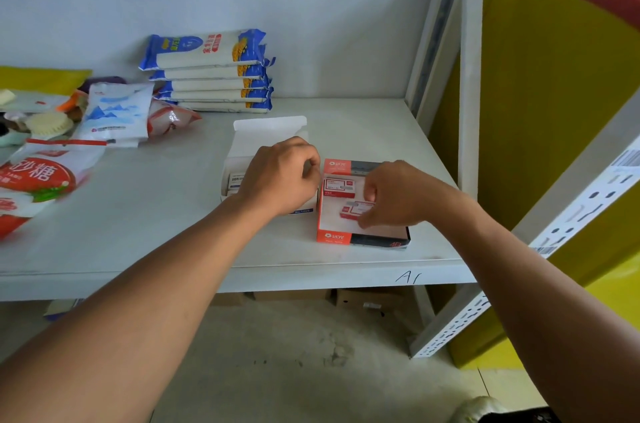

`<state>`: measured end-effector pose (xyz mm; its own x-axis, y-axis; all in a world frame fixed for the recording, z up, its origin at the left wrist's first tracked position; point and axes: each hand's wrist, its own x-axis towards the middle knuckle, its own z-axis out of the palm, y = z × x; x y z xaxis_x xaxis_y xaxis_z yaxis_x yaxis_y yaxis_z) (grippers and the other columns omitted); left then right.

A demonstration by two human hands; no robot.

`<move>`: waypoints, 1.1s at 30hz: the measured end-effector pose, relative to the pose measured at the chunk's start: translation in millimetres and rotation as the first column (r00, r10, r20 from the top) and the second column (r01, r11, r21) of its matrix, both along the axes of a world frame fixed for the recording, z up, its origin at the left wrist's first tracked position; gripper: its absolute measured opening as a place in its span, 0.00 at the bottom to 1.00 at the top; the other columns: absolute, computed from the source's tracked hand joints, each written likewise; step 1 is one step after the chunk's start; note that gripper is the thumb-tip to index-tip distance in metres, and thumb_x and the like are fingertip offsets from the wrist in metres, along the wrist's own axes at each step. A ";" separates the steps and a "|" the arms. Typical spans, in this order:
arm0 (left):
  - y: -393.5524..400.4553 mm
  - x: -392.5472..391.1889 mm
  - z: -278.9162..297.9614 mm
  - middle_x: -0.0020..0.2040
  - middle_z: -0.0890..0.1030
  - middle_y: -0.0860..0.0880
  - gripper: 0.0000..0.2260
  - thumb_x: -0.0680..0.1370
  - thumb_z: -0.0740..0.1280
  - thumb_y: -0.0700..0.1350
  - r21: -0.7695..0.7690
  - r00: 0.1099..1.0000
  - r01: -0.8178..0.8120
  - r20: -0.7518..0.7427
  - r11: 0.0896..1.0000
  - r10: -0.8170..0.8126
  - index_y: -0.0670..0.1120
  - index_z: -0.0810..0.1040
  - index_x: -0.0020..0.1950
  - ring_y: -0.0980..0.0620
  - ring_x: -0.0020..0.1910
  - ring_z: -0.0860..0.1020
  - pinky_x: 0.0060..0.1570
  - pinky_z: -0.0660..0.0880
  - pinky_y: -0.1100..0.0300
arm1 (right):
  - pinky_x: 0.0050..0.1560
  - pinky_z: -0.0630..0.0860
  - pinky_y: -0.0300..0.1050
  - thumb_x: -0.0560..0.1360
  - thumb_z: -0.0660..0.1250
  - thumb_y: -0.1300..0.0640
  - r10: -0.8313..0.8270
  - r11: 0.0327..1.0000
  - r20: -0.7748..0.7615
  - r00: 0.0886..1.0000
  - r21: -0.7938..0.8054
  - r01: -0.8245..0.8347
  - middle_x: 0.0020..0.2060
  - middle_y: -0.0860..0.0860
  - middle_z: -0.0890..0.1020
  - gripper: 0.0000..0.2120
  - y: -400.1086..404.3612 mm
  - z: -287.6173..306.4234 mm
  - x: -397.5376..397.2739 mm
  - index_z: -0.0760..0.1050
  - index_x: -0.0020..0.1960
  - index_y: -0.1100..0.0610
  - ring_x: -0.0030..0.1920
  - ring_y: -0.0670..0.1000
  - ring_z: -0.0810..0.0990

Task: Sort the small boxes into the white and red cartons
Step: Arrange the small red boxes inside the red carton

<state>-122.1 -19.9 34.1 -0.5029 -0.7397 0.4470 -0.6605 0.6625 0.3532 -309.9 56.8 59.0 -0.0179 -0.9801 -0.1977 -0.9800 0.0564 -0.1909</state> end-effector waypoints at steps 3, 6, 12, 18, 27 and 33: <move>-1.4 -0.1 -0.9 0.46 0.82 0.50 0.05 0.75 0.65 0.44 -0.012 1.000 0.003 0.007 1.000 -0.003 0.46 0.81 0.44 0.48 0.43 0.79 0.45 0.76 0.54 | 0.39 0.76 0.40 0.66 0.71 0.33 -0.132 0.990 -0.040 0.990 0.046 0.134 0.39 0.44 0.79 0.29 -0.8 3.0 1.0 0.76 0.59 0.50 0.35 0.48 0.77; -2.2 -1.6 -2.4 0.46 0.82 0.49 0.06 0.74 0.64 0.44 -0.011 1.000 0.004 0.001 1.000 -0.004 0.46 0.81 0.44 0.47 0.43 0.79 0.45 0.77 0.53 | 0.37 0.75 0.41 0.72 0.64 0.32 -0.167 0.983 0.042 0.985 0.090 0.163 0.34 0.46 0.80 0.20 -5.5 -0.2 3.9 0.74 0.47 0.49 0.33 0.49 0.80; -2.2 -1.8 -4.9 0.46 0.82 0.50 0.06 0.74 0.64 0.45 -0.010 1.000 0.009 0.005 1.000 -0.009 0.47 0.80 0.43 0.46 0.42 0.79 0.46 0.77 0.49 | 0.49 0.78 0.45 0.74 0.67 0.63 0.037 0.997 0.057 0.998 0.070 -0.041 0.69 0.49 0.73 0.25 -0.2 6.5 -10.6 0.72 0.68 0.46 0.65 0.57 0.73; -2.8 -5.2 -3.7 0.48 0.82 0.52 0.06 0.73 0.66 0.48 -0.049 0.996 0.047 0.072 0.998 -0.043 0.48 0.81 0.43 0.49 0.44 0.79 0.46 0.76 0.53 | 0.63 0.73 0.49 0.74 0.71 0.59 0.136 0.989 -0.014 0.991 0.057 -0.135 0.70 0.47 0.72 0.24 0.7 -12.2 -10.6 0.74 0.67 0.42 0.69 0.55 0.70; -2.8 -9.0 -5.1 0.51 0.81 0.52 0.09 0.70 0.70 0.52 -0.062 0.994 0.062 0.094 0.996 -0.056 0.49 0.82 0.46 0.49 0.47 0.80 0.48 0.76 0.51 | 0.53 0.70 0.39 0.74 0.71 0.50 0.021 0.999 0.067 0.998 -0.029 -0.019 0.65 0.51 0.76 0.21 -1.2 -8.7 -16.9 0.76 0.66 0.50 0.61 0.54 0.73; -1.2 -8.3 -9.0 0.52 0.81 0.51 0.11 0.68 0.71 0.51 -0.110 0.978 0.104 0.195 0.988 -0.081 0.49 0.82 0.48 0.48 0.48 0.79 0.50 0.74 0.52 | 0.54 0.78 0.50 0.72 0.71 0.47 -0.093 0.986 -0.137 0.986 -0.148 0.073 0.55 0.51 0.78 0.19 -2.6 -6.0 -17.8 0.77 0.63 0.48 0.54 0.53 0.71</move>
